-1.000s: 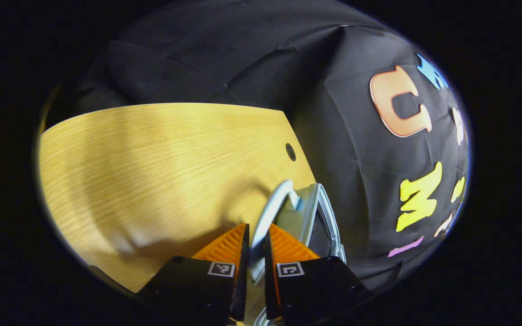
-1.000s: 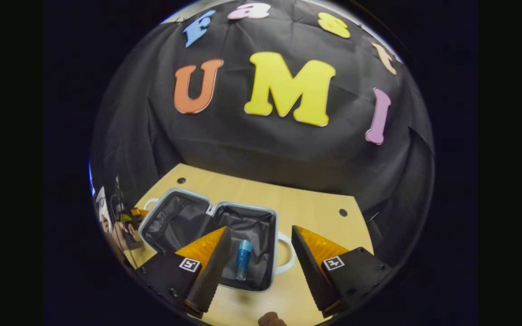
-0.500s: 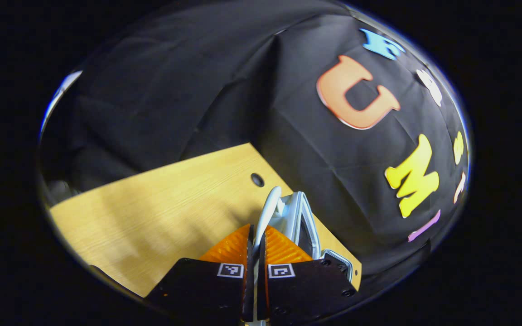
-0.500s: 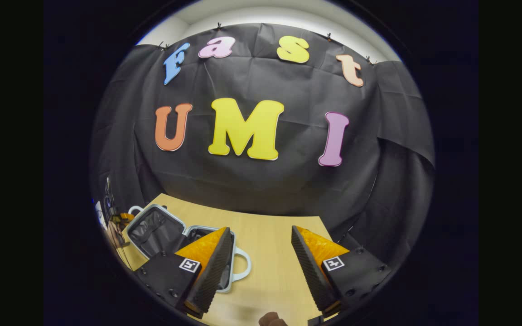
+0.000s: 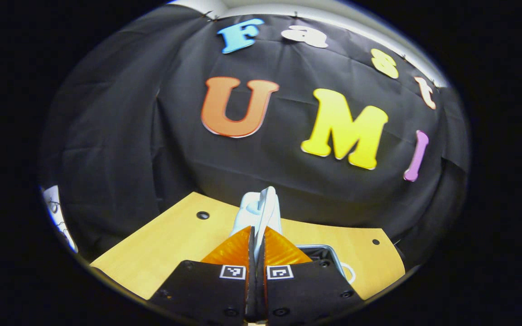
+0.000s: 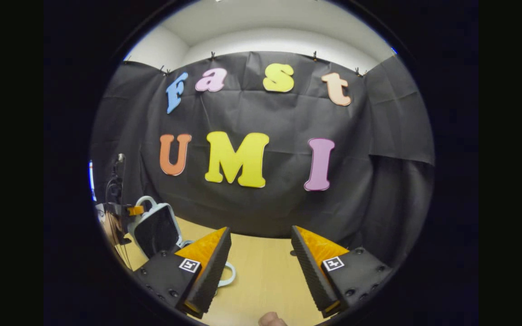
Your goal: First open the suitcase, pack the skin care products into it, and then close the suitcase.
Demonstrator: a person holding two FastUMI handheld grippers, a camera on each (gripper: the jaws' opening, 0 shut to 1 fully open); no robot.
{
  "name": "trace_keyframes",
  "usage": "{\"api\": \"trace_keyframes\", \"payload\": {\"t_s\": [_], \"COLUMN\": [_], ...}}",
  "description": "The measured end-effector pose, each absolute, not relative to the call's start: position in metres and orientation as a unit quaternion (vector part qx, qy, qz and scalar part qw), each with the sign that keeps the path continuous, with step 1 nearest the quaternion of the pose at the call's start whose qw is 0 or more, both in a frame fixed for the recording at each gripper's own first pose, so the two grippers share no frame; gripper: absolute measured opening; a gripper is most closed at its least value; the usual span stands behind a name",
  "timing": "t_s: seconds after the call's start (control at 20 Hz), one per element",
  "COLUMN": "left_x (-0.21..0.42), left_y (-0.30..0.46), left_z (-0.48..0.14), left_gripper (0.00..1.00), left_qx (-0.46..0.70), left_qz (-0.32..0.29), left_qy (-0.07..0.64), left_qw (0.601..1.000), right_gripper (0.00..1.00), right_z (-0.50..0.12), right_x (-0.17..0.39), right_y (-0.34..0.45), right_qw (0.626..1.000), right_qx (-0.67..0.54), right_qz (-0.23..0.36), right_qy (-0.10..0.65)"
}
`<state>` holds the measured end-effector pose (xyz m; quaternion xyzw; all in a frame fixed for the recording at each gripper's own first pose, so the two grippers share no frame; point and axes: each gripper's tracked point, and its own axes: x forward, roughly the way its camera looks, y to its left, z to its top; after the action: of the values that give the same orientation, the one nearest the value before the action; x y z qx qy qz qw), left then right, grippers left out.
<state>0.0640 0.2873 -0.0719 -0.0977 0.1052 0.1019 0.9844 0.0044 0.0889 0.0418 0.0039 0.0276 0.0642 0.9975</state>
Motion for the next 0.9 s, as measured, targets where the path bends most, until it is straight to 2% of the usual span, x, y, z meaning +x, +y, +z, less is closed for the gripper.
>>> {"api": "trace_keyframes", "payload": {"t_s": [0.2,0.5,0.65,0.9], "left_x": [0.082,0.11,0.129,0.142], "left_y": [0.204,0.092,0.061,0.03], "left_z": [-0.078,-0.143,-0.183,-0.233], "left_gripper": [0.03,0.03,0.03,0.03], "left_qx": [-0.037,0.058,0.108,0.126], "left_qz": [0.09,0.036,0.024,0.024], "left_qy": [0.11,0.152,0.179,0.215], "left_qw": [0.989,0.986,0.978,0.968], "right_gripper": [0.79,0.8,0.79,0.8], "right_z": [0.034,0.005,-0.017,-0.048], "right_x": [-0.006,-0.008,-0.006,0.001], "right_y": [0.054,0.0,-0.015,-0.031], "right_qw": [0.997,0.996,0.995,0.993], "right_qx": [-0.006,-0.013,-0.016,-0.027], "right_qz": [0.075,0.08,0.079,0.076], "right_qy": [0.02,0.039,0.062,0.09]}}
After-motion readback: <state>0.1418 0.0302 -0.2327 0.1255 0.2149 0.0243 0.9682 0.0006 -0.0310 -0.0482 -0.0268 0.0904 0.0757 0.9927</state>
